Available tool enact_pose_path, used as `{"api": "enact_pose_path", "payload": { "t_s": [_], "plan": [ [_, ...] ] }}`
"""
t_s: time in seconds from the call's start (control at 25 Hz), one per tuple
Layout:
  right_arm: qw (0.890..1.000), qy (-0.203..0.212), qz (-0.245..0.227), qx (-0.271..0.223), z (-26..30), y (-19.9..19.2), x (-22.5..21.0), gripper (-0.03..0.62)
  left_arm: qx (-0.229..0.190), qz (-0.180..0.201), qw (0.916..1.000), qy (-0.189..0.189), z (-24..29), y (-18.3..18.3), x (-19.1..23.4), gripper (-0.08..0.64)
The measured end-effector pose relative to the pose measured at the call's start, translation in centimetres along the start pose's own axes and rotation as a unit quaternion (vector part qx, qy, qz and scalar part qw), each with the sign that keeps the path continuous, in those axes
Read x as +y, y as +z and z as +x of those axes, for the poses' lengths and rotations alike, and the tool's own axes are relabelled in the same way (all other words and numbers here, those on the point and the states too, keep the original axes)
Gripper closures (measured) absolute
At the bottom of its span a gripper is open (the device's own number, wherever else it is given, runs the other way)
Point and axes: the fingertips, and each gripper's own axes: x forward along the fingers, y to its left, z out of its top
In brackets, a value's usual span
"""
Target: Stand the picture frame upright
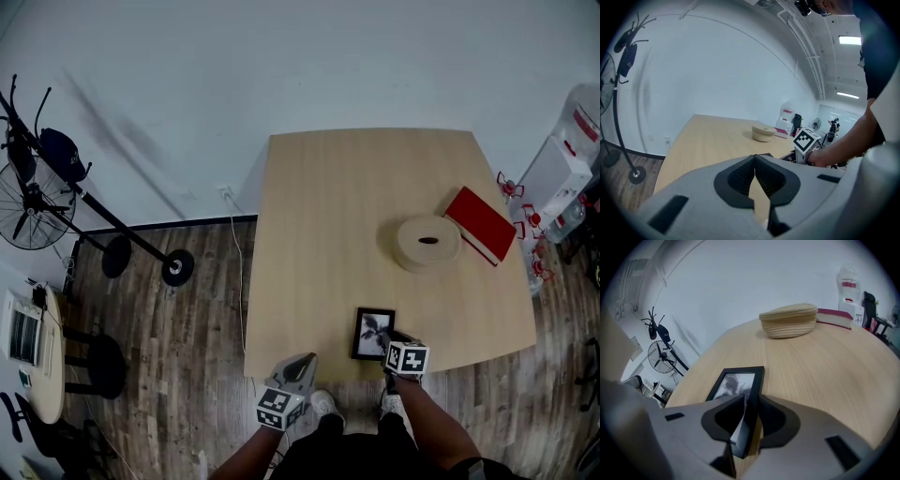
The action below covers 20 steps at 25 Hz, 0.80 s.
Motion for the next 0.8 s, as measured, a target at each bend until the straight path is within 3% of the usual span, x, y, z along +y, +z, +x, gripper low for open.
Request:
{"api": "enact_pose_path", "payload": {
  "t_s": [0.36,0.8],
  "plan": [
    [0.998,0.003,-0.053,-0.025,-1.9,0.6,-0.2,0.525,-0.006,0.004,1.0,-0.001,0.0,0.1,-1.2,0.555],
    [0.991,0.028,-0.079,-0.106,-8.1,5.0,-0.4,0.525,-0.014,0.008,0.9998,-0.009,1.4,1.0,-3.2,0.555]
  ]
}}
